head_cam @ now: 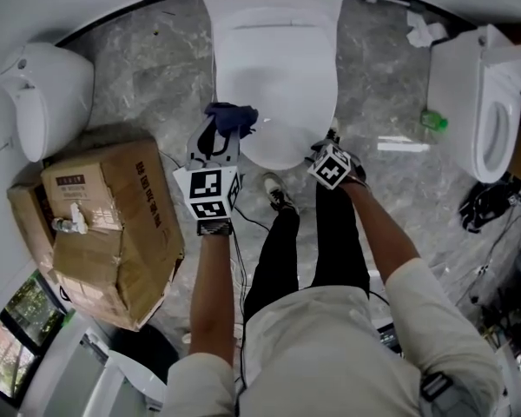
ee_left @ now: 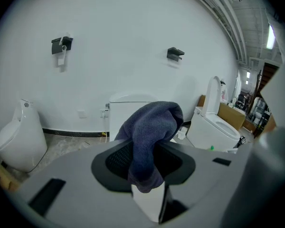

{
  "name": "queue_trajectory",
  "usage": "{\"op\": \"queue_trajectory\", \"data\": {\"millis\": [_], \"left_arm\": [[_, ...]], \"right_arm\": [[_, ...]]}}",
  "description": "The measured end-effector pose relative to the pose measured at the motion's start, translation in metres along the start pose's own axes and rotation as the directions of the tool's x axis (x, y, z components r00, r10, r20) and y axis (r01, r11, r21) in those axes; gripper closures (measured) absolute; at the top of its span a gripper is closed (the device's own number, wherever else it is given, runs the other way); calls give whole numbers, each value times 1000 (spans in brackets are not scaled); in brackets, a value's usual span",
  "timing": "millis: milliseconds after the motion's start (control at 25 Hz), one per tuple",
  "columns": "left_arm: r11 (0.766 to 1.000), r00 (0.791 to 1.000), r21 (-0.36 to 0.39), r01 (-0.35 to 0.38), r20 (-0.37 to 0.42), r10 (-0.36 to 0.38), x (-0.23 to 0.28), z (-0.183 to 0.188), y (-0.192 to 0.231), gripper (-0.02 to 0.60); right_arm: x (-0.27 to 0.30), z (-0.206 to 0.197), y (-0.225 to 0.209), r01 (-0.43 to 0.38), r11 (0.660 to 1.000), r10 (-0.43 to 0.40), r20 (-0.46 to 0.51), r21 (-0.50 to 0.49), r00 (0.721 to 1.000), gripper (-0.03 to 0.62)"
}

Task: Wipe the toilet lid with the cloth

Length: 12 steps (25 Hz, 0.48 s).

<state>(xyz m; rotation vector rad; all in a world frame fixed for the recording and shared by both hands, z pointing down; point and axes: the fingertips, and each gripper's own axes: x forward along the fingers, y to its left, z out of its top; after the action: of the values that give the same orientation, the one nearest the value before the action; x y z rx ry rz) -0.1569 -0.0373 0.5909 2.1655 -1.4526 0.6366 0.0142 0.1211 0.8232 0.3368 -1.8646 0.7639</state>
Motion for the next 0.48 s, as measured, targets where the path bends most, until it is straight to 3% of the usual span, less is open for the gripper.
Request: {"op": "queue_trajectory", "data": {"millis": [160, 360, 480], "left_arm": [[1000, 1000, -15, -14, -14, 14, 23, 5, 12, 459], [999, 998, -22, -29, -61, 28, 61, 0, 31, 459], [998, 995, -50, -24, -99, 19, 88, -8, 40, 459]], "right_arm": [[1, 1, -2, -19, 999, 18, 10, 42, 1000, 461], [-5, 2, 7, -182, 981, 183, -15, 67, 983, 459], [-24, 9, -6, -187, 981, 185, 31, 58, 982, 459]]}}
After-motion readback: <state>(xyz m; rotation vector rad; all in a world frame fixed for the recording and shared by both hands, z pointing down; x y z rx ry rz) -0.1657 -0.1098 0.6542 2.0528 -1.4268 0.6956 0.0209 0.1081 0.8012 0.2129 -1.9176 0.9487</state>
